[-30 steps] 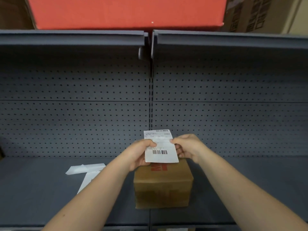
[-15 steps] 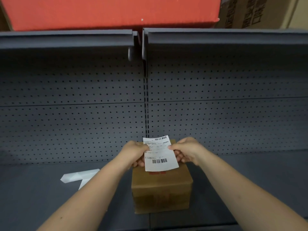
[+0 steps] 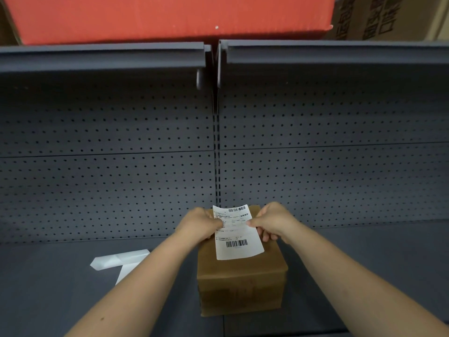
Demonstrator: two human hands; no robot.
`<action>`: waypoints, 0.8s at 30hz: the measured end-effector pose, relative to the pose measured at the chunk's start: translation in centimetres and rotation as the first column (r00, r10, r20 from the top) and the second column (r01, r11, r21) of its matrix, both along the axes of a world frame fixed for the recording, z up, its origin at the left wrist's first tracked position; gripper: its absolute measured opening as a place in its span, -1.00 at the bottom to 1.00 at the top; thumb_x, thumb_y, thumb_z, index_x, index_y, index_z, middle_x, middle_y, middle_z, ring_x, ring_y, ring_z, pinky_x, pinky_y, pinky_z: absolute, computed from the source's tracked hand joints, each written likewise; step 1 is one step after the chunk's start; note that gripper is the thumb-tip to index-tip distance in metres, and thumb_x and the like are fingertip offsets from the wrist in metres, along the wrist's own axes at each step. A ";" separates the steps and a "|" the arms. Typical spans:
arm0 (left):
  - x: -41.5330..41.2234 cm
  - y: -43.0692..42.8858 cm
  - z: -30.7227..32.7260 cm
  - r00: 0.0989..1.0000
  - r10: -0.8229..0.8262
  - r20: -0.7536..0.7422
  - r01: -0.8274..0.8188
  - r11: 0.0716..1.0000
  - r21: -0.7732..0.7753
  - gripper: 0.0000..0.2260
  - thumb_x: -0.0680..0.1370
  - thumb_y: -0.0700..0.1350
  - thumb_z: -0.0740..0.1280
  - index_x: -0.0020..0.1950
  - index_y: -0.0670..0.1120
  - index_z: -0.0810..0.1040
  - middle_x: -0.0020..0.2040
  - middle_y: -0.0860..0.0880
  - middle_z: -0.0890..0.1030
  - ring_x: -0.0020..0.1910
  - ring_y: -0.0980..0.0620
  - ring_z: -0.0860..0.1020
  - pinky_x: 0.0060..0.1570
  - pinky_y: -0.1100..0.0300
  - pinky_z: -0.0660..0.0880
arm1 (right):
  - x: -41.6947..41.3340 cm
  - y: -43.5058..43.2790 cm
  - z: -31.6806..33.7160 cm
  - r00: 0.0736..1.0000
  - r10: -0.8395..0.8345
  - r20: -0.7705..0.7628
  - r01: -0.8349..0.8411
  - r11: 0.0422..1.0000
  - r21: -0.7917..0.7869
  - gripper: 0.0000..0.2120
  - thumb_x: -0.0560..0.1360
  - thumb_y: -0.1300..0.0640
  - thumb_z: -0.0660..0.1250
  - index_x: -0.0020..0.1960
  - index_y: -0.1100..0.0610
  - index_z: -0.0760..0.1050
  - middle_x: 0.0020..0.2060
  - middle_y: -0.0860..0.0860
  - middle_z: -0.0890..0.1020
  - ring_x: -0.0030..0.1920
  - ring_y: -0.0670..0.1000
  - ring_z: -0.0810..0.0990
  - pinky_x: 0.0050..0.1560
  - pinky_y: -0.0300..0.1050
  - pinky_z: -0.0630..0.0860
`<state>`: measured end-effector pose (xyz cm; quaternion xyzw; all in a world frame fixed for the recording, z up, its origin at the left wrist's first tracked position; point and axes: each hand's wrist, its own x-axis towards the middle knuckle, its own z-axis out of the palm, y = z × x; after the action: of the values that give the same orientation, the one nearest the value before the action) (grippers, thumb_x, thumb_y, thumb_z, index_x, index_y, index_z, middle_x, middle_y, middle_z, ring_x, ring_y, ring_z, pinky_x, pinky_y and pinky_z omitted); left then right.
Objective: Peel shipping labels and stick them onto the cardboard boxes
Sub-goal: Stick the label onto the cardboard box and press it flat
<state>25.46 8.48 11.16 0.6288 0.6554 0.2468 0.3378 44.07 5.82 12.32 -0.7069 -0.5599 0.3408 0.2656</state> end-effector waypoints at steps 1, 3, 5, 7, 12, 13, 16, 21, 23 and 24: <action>0.0 0.0 0.0 1.000 -0.002 -0.001 0.002 1.000 -0.006 -0.77 0.38 -0.10 0.37 -0.43 -0.05 0.41 -0.48 -0.01 0.48 -0.43 0.00 0.43 -0.30 0.18 0.36 | 0.0 0.0 0.0 1.000 0.003 0.013 -0.003 1.000 -0.002 -0.80 0.46 0.15 0.42 -0.31 0.20 0.57 -0.48 0.05 0.63 -0.61 -0.08 0.48 -0.61 -0.27 0.27; 0.0 0.2 0.0 1.000 -0.004 -0.006 0.004 1.000 -0.017 -0.79 0.38 -0.10 0.37 -0.42 -0.05 0.41 -0.47 -0.02 0.48 -0.42 0.00 0.43 -0.30 0.18 0.35 | 0.0 0.0 0.0 1.000 0.004 0.026 -0.004 1.000 -0.005 -0.78 0.46 0.15 0.42 -0.34 0.19 0.56 -0.51 0.03 0.61 -0.61 -0.08 0.47 -0.62 -0.27 0.26; 0.0 0.3 0.0 1.000 0.000 -0.018 0.000 1.000 -0.022 -0.83 0.36 -0.10 0.37 -0.39 -0.06 0.42 -0.44 -0.04 0.49 -0.40 -0.01 0.43 -0.29 0.17 0.34 | -0.1 0.0 0.0 0.999 0.013 0.044 -0.012 1.000 -0.012 -0.78 0.45 0.14 0.42 -0.34 0.19 0.57 -0.51 0.03 0.61 -0.61 -0.07 0.47 -0.62 -0.27 0.26; 0.0 0.5 0.0 1.000 0.002 -0.026 -0.003 1.000 -0.025 -0.85 0.35 -0.10 0.36 -0.37 -0.06 0.44 -0.42 -0.04 0.49 -0.39 -0.01 0.43 -0.29 0.17 0.34 | -0.1 -0.1 0.1 0.998 0.020 0.061 -0.019 1.000 -0.019 -0.79 0.45 0.13 0.43 -0.32 0.20 0.58 -0.52 0.01 0.61 -0.61 -0.08 0.48 -0.61 -0.26 0.27; 0.0 0.8 -0.2 0.997 -0.010 -0.078 0.007 0.999 -0.040 -0.80 0.35 -0.08 0.38 -0.42 -0.05 0.41 -0.48 -0.01 0.47 -0.42 -0.01 0.42 -0.32 0.19 0.34 | -0.2 -0.1 0.4 0.996 0.033 0.086 -0.031 0.999 -0.026 -0.78 0.45 0.13 0.42 -0.32 0.21 0.58 -0.53 0.00 0.59 -0.62 -0.09 0.47 -0.60 -0.27 0.29; 0.0 0.9 -0.3 0.996 -0.010 -0.089 0.007 0.999 -0.039 -0.80 0.34 -0.08 0.38 -0.41 -0.05 0.41 -0.46 -0.01 0.47 -0.42 -0.01 0.42 -0.31 0.18 0.35 | -0.3 -0.2 0.4 0.995 0.037 0.096 -0.035 0.999 -0.028 -0.78 0.45 0.13 0.42 -0.31 0.22 0.58 -0.52 0.01 0.59 -0.61 -0.09 0.47 -0.59 -0.27 0.29; 0.0 0.8 -0.4 0.991 -0.010 -0.136 0.006 1.000 -0.027 -0.81 0.33 -0.07 0.37 -0.40 -0.06 0.39 -0.43 -0.02 0.47 -0.41 -0.01 0.43 -0.32 0.18 0.35 | -0.5 -0.2 0.4 0.991 0.042 0.125 -0.038 0.999 -0.033 -0.76 0.45 0.12 0.42 -0.35 0.21 0.56 -0.54 0.00 0.58 -0.62 -0.09 0.47 -0.58 -0.27 0.30; 0.2 0.7 -0.4 0.979 -0.009 -0.202 0.007 1.000 -0.010 -0.71 0.32 -0.06 0.36 -0.46 -0.05 0.27 -0.50 0.03 0.35 -0.48 0.01 0.35 -0.44 0.22 0.24 | -0.7 0.0 0.2 0.982 0.046 0.182 -0.040 0.999 -0.037 -0.69 0.45 0.09 0.42 -0.43 0.18 0.52 -0.68 -0.05 0.51 -0.67 -0.11 0.44 -0.58 -0.29 0.31; 0.3 0.6 -0.4 0.977 -0.004 -0.214 0.004 1.000 -0.002 -0.70 0.32 -0.06 0.36 -0.45 -0.04 0.25 -0.50 0.04 0.32 -0.48 0.02 0.33 -0.45 0.23 0.22 | -0.8 0.1 0.1 0.976 0.052 0.212 -0.046 0.998 -0.036 -0.70 0.44 0.08 0.42 -0.42 0.17 0.52 -0.67 -0.05 0.52 -0.66 -0.11 0.45 -0.57 -0.28 0.34; 0.3 0.5 -0.4 0.976 -0.003 -0.217 0.003 1.000 0.004 -0.70 0.32 -0.06 0.36 -0.45 -0.04 0.25 -0.49 0.04 0.31 -0.48 0.02 0.34 -0.45 0.23 0.22 | -0.8 0.2 0.1 0.973 0.056 0.223 -0.050 0.998 -0.034 -0.71 0.44 0.08 0.42 -0.41 0.17 0.53 -0.64 -0.04 0.53 -0.65 -0.11 0.46 -0.56 -0.28 0.35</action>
<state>25.75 9.03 10.78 0.6537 0.6870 0.1773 0.2632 43.25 6.03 12.41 -0.7293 -0.6001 0.2739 0.1815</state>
